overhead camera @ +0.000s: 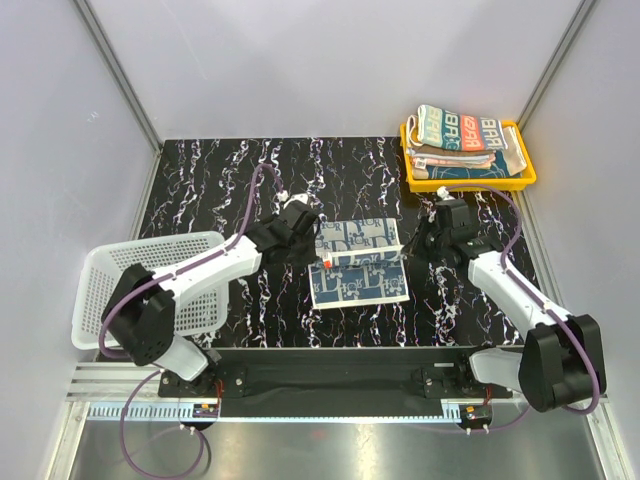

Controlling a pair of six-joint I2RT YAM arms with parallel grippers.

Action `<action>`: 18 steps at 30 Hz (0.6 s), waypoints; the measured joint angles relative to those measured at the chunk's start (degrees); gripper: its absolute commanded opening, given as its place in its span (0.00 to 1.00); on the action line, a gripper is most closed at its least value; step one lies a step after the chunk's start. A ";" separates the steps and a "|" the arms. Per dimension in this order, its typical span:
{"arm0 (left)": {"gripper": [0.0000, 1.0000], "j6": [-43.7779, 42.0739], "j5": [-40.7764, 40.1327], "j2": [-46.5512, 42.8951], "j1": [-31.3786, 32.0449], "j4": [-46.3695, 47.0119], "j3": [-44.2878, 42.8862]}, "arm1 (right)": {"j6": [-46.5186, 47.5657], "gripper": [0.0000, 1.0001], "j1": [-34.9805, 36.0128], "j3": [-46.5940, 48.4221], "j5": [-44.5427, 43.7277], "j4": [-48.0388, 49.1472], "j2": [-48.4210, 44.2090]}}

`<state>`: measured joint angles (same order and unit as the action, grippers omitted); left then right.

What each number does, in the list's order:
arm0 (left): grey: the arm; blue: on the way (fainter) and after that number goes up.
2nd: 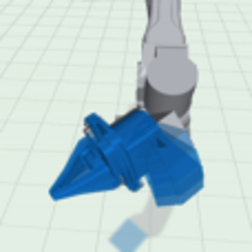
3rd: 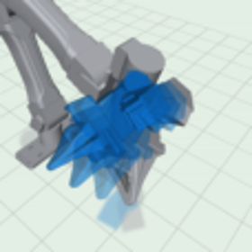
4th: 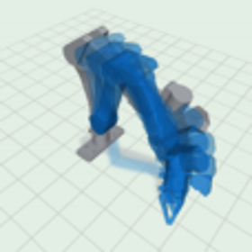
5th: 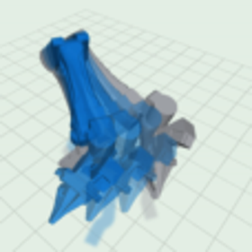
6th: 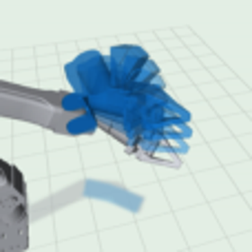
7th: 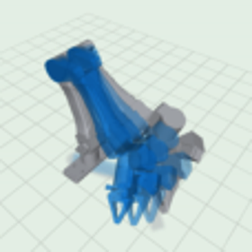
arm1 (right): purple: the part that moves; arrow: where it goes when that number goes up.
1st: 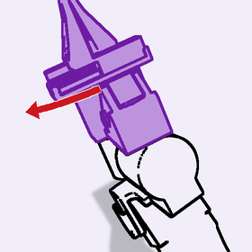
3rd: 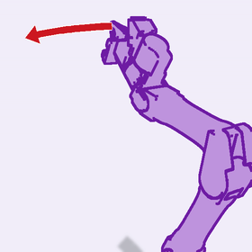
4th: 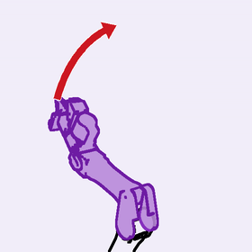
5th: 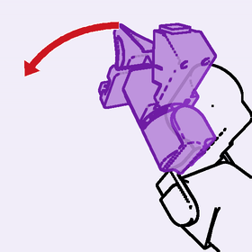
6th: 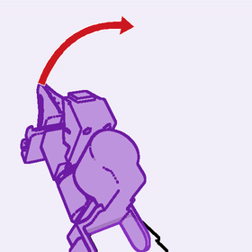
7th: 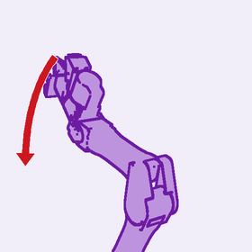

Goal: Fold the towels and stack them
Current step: Fold the towel

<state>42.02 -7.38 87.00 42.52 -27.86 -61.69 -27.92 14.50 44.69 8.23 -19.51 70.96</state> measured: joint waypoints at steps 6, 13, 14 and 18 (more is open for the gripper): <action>0.00 0.04 -0.28 -2.34 0.37 -0.17 0.20 | -0.22 0.00 -0.04 0.04 0.15 -0.11 -1.31; 0.03 0.48 0.00 -2.38 1.38 1.01 3.80 | -1.09 0.06 -0.04 -2.47 1.53 0.39 -1.31; 0.09 0.52 0.11 -2.36 1.60 1.25 4.35 | -1.31 0.18 -0.04 -2.95 1.70 0.39 -1.29; 0.25 0.55 0.26 -1.09 2.36 2.38 5.99 | -2.01 0.34 -0.15 -4.81 1.88 1.03 -1.29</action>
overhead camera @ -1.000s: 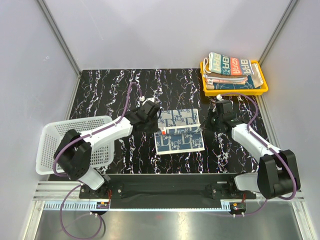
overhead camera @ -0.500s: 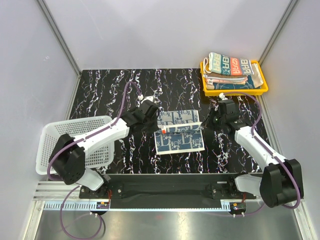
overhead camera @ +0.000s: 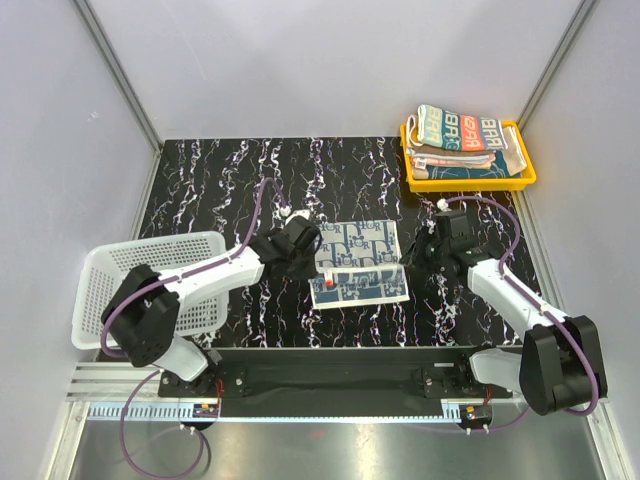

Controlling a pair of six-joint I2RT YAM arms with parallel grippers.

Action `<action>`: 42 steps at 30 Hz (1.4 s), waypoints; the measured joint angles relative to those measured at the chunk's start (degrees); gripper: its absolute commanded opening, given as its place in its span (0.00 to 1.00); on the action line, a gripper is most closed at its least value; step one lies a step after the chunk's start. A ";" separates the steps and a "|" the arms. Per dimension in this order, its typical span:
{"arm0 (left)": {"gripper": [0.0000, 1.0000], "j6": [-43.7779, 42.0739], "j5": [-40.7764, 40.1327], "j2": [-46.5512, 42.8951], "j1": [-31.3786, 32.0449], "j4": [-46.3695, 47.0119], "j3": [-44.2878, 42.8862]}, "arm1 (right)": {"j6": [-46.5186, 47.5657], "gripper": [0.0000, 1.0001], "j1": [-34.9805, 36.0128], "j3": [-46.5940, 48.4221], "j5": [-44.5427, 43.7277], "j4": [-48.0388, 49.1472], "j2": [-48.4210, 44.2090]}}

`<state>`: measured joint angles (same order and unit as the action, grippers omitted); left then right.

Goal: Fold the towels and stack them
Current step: Fold the towel

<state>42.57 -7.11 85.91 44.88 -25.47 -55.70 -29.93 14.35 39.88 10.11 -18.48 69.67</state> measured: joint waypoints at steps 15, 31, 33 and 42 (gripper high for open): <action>0.41 -0.02 0.13 -1.79 1.36 -1.29 1.88 | -0.98 0.51 -0.22 -1.42 -0.07 0.76 0.24; 0.33 3.48 1.09 3.74 1.14 -1.53 2.12 | -1.22 0.41 -0.22 -2.03 -2.14 1.42 4.04; 0.33 3.65 1.66 4.48 1.16 -0.98 2.12 | -1.22 0.41 -0.20 -2.47 -2.14 2.14 4.74; 0.27 4.04 3.58 8.15 1.86 0.28 2.14 | -1.66 0.38 0.37 -4.70 -3.39 2.91 5.75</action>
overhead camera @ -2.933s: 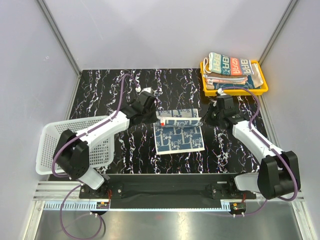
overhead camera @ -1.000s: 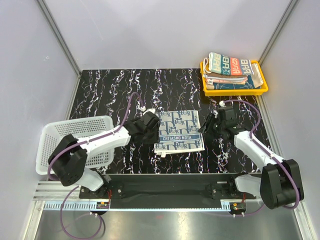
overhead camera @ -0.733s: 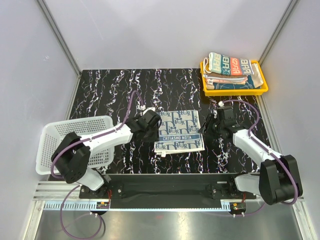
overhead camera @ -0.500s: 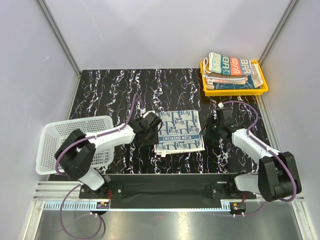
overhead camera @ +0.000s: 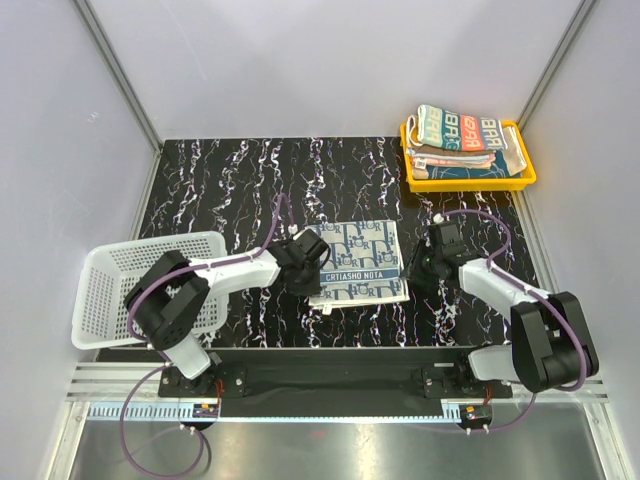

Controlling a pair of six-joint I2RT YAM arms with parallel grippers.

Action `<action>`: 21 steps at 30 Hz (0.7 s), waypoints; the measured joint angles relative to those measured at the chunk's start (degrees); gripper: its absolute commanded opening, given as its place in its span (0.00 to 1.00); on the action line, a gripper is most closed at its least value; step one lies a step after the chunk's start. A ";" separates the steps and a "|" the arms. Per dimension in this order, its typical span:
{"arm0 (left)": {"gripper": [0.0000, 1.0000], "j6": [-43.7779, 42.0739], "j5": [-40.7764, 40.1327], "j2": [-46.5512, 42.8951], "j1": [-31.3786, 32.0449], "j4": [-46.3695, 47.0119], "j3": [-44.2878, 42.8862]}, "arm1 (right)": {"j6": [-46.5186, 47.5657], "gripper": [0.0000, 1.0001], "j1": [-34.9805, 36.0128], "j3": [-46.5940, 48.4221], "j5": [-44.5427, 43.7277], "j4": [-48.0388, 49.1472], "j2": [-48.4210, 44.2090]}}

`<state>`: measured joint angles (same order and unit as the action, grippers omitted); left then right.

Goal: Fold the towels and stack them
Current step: Fold the towel

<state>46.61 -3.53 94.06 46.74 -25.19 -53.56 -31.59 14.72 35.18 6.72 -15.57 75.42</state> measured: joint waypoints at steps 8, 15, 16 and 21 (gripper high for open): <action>0.06 0.07 0.52 0.24 0.07 0.59 0.00 | -0.42 0.28 2.16 0.42 -0.48 0.33 3.85; 0.00 -0.26 0.76 0.22 0.07 0.74 -0.07 | -1.27 0.08 2.78 1.16 -1.31 -0.42 3.93; 0.00 -0.28 0.76 0.22 0.07 0.74 -0.07 | -1.29 0.07 2.80 1.36 -1.42 -0.81 3.67; 0.00 -0.66 1.01 0.09 0.11 0.72 -0.09 | -1.27 0.02 2.80 3.13 -1.70 -2.89 1.44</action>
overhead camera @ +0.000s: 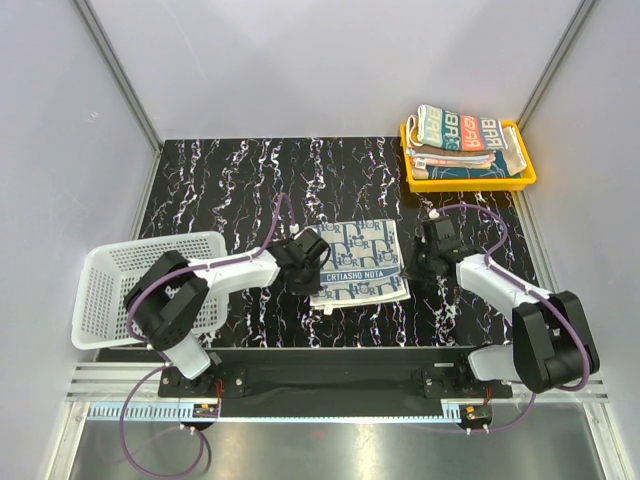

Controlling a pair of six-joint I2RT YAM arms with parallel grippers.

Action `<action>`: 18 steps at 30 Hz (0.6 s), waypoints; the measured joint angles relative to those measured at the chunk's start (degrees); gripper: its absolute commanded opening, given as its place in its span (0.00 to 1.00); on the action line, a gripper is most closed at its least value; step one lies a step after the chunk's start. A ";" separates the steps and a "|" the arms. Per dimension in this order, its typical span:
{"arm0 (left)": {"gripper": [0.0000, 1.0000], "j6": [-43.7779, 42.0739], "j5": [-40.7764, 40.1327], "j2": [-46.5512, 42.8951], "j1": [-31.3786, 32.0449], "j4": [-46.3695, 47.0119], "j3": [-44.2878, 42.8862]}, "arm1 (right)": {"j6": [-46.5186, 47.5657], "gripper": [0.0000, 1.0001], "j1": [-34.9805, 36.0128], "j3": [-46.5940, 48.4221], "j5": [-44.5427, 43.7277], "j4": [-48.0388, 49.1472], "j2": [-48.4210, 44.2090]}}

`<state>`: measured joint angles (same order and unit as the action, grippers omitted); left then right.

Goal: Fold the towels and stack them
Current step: Fold the towel

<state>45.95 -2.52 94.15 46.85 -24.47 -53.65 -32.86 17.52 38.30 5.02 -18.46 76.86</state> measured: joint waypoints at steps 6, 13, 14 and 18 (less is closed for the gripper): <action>0.00 -0.13 0.87 -1.53 0.02 -0.07 0.00 | 0.00 0.01 0.02 1.03 -0.52 -1.77 -2.01; 0.00 -0.68 1.25 -2.38 0.31 -0.33 -0.96 | 0.02 0.01 0.07 1.11 -2.43 -2.91 -2.16; 0.00 -0.70 1.27 -2.38 0.31 -0.35 -0.96 | 0.00 0.01 0.07 1.11 -2.56 -2.82 -1.95; 0.01 -0.87 1.25 -2.38 0.33 -0.70 -1.09 | -0.02 0.11 0.07 1.11 -2.62 -2.56 0.39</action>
<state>45.08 -1.28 91.77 47.18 -25.17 -54.74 -32.88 17.58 39.42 2.39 -21.02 77.25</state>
